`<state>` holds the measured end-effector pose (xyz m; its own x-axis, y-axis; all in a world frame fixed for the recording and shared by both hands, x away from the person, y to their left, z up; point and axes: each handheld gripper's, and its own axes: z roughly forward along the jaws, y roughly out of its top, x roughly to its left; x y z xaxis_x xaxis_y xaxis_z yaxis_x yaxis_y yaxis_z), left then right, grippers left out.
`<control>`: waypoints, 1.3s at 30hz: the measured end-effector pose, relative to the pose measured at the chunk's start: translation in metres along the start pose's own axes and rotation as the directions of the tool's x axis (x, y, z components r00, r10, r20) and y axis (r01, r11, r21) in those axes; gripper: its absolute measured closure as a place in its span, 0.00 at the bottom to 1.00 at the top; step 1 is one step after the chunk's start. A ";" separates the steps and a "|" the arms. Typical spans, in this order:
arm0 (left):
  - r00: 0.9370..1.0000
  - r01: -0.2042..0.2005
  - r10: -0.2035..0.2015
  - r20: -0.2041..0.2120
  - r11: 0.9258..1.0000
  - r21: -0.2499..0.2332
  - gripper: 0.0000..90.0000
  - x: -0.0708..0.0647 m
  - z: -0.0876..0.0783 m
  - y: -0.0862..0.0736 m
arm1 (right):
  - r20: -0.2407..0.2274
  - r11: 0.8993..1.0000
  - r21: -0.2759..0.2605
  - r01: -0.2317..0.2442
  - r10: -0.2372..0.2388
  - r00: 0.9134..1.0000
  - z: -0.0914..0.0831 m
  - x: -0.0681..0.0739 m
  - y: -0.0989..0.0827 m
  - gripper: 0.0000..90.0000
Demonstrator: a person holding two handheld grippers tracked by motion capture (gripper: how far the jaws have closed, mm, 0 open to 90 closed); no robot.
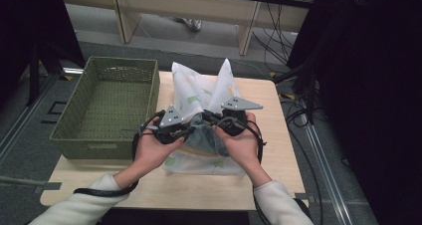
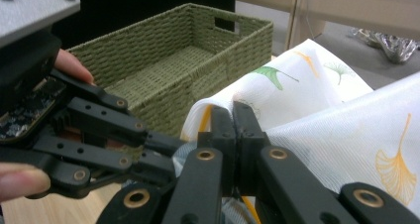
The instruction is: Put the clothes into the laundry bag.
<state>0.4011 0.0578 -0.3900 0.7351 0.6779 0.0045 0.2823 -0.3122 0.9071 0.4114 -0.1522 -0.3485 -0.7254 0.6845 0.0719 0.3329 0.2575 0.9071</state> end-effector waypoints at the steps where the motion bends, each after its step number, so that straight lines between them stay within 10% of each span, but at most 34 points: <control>1: 1.000 0.001 -0.001 -0.006 1.000 -0.005 0.91 0.001 -0.002 0.002 | -0.001 1.000 -0.004 -0.002 0.002 1.000 0.000 0.001 0.001 1.00; 10: 0.998 -0.022 0.021 -0.053 0.999 -0.023 0.91 0.005 -0.003 0.009 | -0.014 1.000 -0.019 0.012 -0.012 1.000 0.003 0.009 0.008 1.00; 32: 0.987 -0.131 0.141 -0.083 0.985 0.108 0.91 -0.006 0.060 -0.022 | 0.003 0.999 -0.009 -0.032 0.032 0.999 0.005 0.000 0.004 1.00; 39: 0.984 -0.146 0.149 -0.097 0.989 0.038 0.91 -0.012 0.055 -0.016 | 0.015 0.999 -0.010 -0.047 0.047 0.999 0.004 -0.004 0.003 1.00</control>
<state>0.4215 0.0177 -0.4274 0.7055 0.6854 0.1802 0.1956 -0.4328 0.8800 0.4175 -0.1512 -0.3483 -0.6997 0.7062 0.1081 0.3604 0.2182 0.9069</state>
